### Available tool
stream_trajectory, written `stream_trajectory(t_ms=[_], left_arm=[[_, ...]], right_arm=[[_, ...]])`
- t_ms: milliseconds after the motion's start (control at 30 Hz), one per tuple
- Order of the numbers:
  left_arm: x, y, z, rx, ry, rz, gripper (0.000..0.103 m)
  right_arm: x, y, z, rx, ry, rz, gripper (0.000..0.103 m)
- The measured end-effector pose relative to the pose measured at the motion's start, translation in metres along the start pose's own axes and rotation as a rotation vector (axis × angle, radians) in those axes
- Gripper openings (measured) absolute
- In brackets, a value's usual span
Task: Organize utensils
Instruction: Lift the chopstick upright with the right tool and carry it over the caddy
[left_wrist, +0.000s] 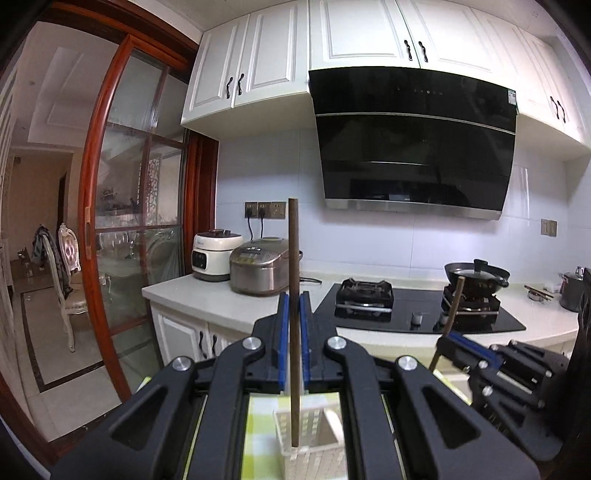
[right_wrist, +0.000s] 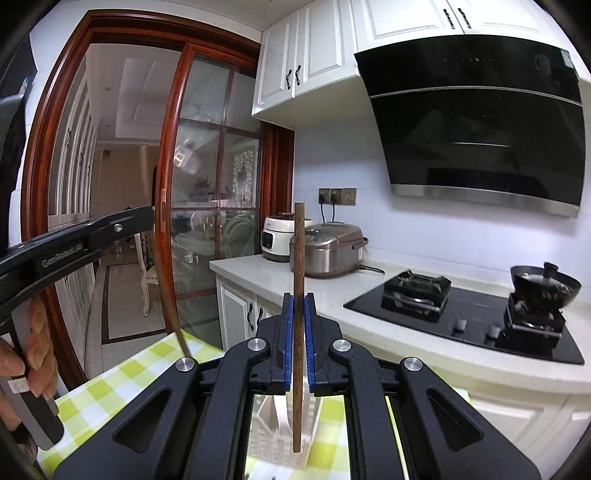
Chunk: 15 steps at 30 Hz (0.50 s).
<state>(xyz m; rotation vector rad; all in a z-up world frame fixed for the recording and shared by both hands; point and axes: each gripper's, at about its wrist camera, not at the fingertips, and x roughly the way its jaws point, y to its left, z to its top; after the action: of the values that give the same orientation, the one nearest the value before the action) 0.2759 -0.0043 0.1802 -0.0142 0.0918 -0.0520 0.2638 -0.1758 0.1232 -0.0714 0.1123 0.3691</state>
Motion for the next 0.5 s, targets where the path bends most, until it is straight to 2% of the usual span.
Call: stream_trajectory(t_ms=[167, 500], left_arm=[[0.032, -0.004, -0.003, 0.008, 0.012, -0.004, 0.006], [0.096, 0.023, -0.056, -0.060, 0.153, -0.002, 0.006]], right_arm=[[0.030, -0.007, 0.001, 0.005, 0.010, 0.018, 0.007], [0.097, -0.013, -0.036, 0.017, 0.113, 0.054, 0.007]])
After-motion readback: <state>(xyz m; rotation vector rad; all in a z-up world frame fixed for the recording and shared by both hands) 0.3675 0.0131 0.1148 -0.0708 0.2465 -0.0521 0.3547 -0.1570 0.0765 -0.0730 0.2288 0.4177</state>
